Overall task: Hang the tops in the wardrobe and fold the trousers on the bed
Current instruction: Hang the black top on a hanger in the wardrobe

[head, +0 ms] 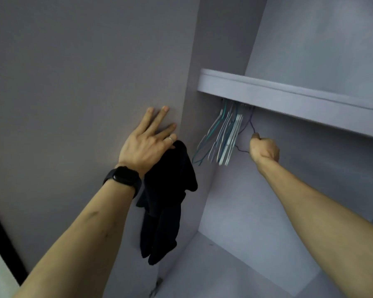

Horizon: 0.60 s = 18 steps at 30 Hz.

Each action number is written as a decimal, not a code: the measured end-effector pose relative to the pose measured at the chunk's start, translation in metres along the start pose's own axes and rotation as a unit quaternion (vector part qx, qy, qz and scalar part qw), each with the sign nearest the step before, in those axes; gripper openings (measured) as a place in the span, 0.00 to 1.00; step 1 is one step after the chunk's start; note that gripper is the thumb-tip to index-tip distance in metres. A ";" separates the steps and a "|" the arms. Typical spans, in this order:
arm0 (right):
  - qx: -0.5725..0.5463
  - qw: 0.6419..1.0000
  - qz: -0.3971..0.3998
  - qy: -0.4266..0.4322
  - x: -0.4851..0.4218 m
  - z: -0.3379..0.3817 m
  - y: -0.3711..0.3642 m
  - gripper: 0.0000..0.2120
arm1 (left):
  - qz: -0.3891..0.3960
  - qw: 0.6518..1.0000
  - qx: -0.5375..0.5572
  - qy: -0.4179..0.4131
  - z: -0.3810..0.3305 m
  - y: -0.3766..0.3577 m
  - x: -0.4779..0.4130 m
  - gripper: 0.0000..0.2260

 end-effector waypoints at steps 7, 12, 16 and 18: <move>0.065 0.998 -0.013 0.024 0.014 -0.014 0.076 0.23 | -0.006 0.996 0.093 -0.013 0.001 0.007 -0.005 0.18; 0.074 0.995 -0.011 0.060 0.020 -0.028 0.113 0.22 | 0.010 0.992 0.125 -0.017 0.001 0.010 -0.007 0.18; 0.093 0.993 0.007 0.072 0.072 -0.045 0.113 0.18 | 0.053 0.977 0.205 0.035 0.004 0.019 -0.014 0.12; 0.070 0.996 0.009 0.045 0.113 -0.064 0.116 0.18 | 0.101 0.951 0.279 0.087 -0.005 0.024 -0.008 0.13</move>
Point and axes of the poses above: each hand's wrist, its own x-axis away from the middle knuckle, its own y-axis out of the back of the hand, z = x × y, the point moved 3 cm from there along -x, towards the middle knuckle, and after that the axes turned 3 degrees about y, right-handed, at the moved point
